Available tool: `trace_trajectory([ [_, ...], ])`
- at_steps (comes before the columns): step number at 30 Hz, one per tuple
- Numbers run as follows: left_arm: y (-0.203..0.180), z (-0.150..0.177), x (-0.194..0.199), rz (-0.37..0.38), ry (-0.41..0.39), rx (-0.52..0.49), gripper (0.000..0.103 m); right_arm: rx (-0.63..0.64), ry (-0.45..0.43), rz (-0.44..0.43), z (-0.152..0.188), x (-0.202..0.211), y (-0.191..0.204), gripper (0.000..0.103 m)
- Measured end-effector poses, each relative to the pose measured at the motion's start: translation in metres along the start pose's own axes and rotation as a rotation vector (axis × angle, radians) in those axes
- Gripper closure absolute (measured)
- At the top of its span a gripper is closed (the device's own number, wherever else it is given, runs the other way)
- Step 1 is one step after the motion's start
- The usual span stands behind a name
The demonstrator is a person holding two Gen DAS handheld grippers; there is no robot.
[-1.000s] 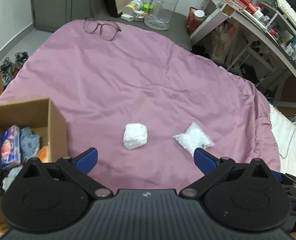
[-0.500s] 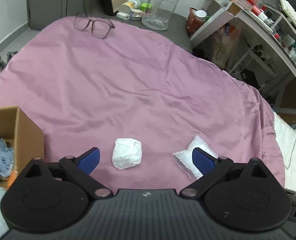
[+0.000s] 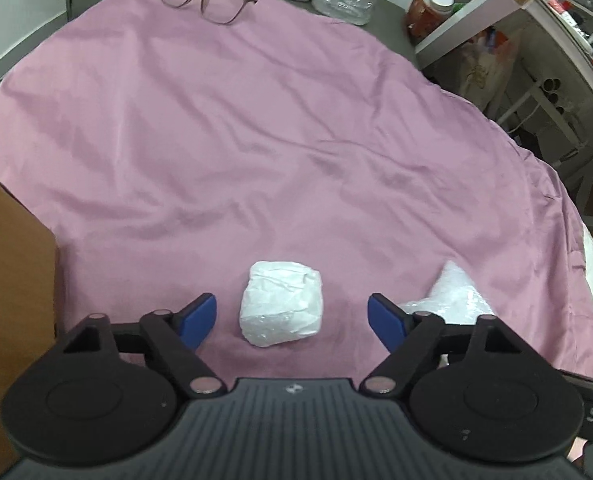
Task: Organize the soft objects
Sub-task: 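Grasp the white bundle with the left gripper while the right grasps the plastic bag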
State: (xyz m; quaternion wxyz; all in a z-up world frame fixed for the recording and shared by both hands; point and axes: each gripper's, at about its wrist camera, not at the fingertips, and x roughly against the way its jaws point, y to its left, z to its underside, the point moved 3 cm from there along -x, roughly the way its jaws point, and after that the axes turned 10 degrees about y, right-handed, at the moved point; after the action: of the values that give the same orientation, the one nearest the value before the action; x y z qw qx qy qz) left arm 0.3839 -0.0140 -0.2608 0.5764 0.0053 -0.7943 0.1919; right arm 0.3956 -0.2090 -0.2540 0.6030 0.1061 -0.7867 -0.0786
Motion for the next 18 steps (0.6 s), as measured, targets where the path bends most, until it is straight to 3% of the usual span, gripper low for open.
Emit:
trace_trajectory([
  [2, 0.001, -0.001, -0.003, 0.004, 0.000, 0.004, 0.028, -0.011, 0.008, 0.003, -0.001, -0.006, 0.000, 0.059],
  [5, 0.003, 0.000, -0.006, 0.003, -0.009, -0.002, 0.040, -0.015, 0.002, -0.001, -0.001, -0.007, 0.001, 0.076],
  [7, 0.003, 0.000, -0.008, 0.006, -0.006, -0.008, 0.059, -0.019, -0.003, -0.018, -0.001, -0.005, 0.002, 0.082],
  [11, -0.003, 0.003, -0.003, 0.054, -0.022, -0.038, 0.060, 0.001, -0.014, -0.024, 0.001, 0.002, 0.005, 0.086],
  [18, -0.004, 0.017, 0.016, 0.070, -0.045, -0.044, 0.060, 0.007, -0.071, -0.020, 0.011, 0.028, 0.012, 0.087],
])
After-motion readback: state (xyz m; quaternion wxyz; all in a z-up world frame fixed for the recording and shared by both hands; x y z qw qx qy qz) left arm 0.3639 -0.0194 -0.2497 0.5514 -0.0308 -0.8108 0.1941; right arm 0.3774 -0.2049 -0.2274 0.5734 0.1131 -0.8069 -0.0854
